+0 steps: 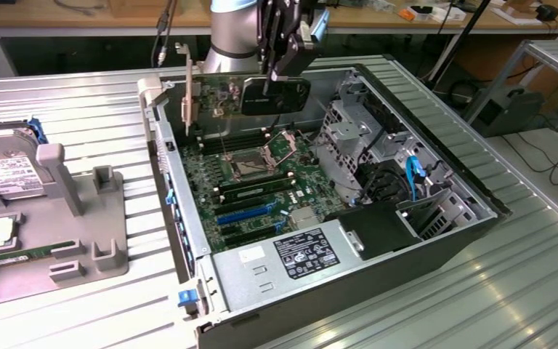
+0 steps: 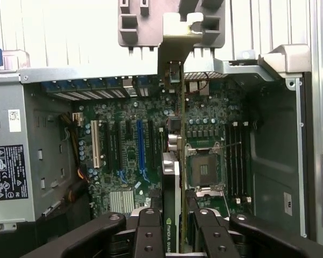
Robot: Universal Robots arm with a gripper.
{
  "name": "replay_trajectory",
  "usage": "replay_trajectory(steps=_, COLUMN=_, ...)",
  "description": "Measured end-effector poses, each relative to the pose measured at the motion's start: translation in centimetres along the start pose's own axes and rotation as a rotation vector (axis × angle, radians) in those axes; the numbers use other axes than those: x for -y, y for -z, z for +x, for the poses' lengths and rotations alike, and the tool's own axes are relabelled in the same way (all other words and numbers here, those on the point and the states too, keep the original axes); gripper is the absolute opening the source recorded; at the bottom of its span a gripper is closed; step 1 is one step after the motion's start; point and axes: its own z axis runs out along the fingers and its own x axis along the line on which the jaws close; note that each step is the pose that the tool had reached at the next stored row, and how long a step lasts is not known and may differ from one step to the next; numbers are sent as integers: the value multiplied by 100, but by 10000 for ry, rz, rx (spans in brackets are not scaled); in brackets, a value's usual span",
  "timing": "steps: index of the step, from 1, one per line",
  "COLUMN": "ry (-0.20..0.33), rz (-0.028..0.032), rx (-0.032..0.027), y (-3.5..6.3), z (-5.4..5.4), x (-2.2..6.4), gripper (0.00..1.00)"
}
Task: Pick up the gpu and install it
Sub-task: 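Insert the gpu into the slot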
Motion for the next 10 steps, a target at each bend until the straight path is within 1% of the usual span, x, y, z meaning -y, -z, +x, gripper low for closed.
replay_trajectory(steps=4, ry=-38, rz=1, rx=2, y=-1, z=-2, x=49, gripper=27)
replay_trajectory(steps=10, ry=-38, rz=1, rx=2, y=-1, z=-3, x=50, gripper=27)
